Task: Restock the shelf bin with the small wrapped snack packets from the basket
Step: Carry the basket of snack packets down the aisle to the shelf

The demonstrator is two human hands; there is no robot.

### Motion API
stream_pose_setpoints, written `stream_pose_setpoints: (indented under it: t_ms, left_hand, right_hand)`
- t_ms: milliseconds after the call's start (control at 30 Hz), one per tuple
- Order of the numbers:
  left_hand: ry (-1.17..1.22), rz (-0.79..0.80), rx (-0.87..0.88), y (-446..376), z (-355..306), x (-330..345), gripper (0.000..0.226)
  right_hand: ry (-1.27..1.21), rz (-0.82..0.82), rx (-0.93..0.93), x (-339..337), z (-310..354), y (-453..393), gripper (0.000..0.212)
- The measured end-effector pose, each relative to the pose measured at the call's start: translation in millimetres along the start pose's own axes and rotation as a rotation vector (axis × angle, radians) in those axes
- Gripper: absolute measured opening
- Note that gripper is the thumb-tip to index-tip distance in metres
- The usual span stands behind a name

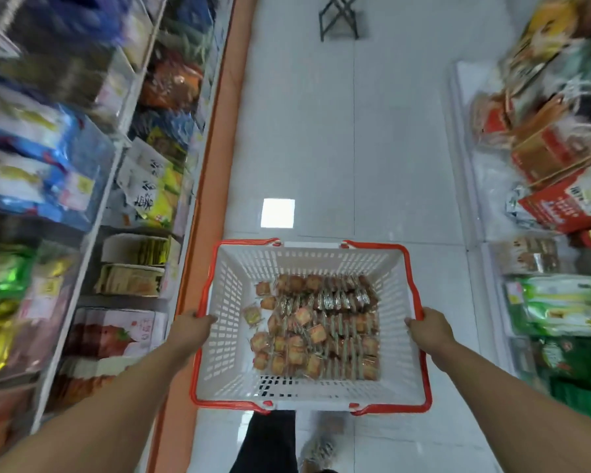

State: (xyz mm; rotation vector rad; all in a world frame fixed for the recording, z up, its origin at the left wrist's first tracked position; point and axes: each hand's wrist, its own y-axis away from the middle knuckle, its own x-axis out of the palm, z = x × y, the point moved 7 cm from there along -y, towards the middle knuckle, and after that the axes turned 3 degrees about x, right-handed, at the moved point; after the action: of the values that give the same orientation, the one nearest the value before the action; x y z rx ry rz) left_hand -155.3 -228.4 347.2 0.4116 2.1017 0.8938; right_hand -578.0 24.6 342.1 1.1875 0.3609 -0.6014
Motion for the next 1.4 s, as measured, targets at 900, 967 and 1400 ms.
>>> stream_pose_setpoints:
  t_ms: [900, 967, 1400]
  left_hand:
    - [0.045, -0.146, -0.040, -277.8, -567.4, -146.3, 0.042]
    - [0.084, -0.130, -0.048, -303.9, -603.0, -152.5, 0.038]
    - [0.056, -0.163, -0.071, -530.7, -861.0, -227.7, 0.029]
  right_hand:
    - [0.006, -0.011, -0.055, -229.6, 607.1, -269.0, 0.017]
    - [0.024, -0.004, -0.082, -244.7, 659.4, -293.8, 0.015]
    - [0.203, -0.089, -0.198, -296.9, 1004.2, -459.7, 0.019]
